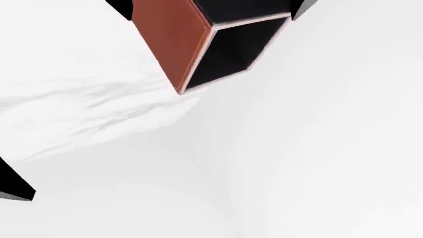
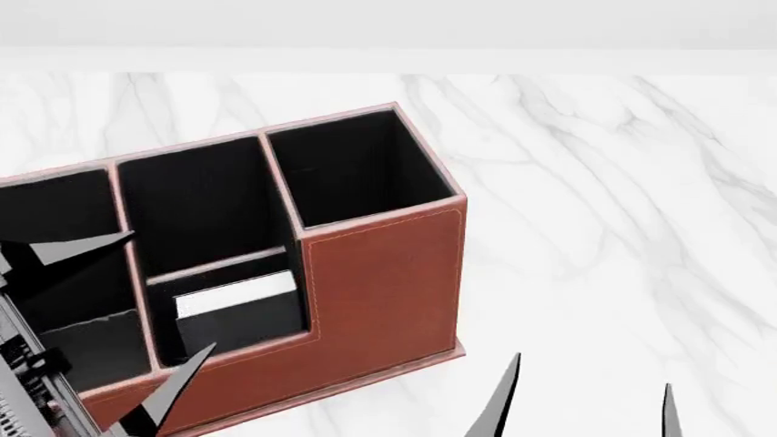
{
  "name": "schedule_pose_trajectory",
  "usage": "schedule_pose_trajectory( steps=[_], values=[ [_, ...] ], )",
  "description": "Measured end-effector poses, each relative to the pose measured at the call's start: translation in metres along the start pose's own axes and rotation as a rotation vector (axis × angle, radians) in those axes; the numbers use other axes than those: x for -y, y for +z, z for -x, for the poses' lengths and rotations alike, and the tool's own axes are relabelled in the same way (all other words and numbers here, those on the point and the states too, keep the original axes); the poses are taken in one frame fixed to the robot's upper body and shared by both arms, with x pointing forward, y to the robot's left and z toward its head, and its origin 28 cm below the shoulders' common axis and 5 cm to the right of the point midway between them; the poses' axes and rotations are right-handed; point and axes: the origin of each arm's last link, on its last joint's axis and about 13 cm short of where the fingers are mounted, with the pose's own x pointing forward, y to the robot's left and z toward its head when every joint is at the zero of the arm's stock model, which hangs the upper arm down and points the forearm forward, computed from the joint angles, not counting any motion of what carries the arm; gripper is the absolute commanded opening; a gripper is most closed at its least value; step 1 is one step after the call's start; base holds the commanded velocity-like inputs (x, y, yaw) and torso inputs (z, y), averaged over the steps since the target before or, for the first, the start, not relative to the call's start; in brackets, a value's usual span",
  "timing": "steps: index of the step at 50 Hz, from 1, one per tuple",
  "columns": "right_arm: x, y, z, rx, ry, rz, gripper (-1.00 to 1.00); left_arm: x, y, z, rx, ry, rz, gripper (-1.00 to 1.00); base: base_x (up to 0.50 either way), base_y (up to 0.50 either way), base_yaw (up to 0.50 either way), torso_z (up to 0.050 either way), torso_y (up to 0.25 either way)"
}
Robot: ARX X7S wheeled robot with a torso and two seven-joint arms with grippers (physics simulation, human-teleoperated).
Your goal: Pick up the book and place it in the back compartment of the caddy.
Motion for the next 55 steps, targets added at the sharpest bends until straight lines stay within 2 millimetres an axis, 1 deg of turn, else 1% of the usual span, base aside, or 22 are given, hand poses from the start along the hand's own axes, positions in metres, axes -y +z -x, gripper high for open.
schedule_pose_trajectory(
  steps=[13,20,27,41,55],
  values=[
    [0.007,0.030,-0.023,0.091,-0.020,0.045,1.00,0.004,0.036,0.013,0.069,0.022,-0.067,1.00,0.00,0.00,0.00,0.000,0.000],
    [0.009,0.045,-0.034,0.135,-0.028,0.067,1.00,0.003,0.051,0.015,0.099,0.028,-0.097,1.00,0.00,0.00,0.00,0.000,0.000],
    [0.010,0.057,-0.041,0.172,-0.032,0.076,1.00,0.003,0.064,0.017,0.124,0.030,-0.126,1.00,0.00,0.00,0.00,0.000,0.000],
    [0.014,0.075,-0.048,0.229,-0.045,0.093,1.00,0.001,0.084,0.021,0.168,0.038,-0.172,1.00,0.00,0.00,0.00,0.000,0.000],
    [0.017,0.087,-0.044,0.288,-0.065,0.096,1.00,0.006,0.096,0.028,0.214,0.046,-0.214,1.00,0.00,0.00,0.00,0.000,0.000]
  ],
)
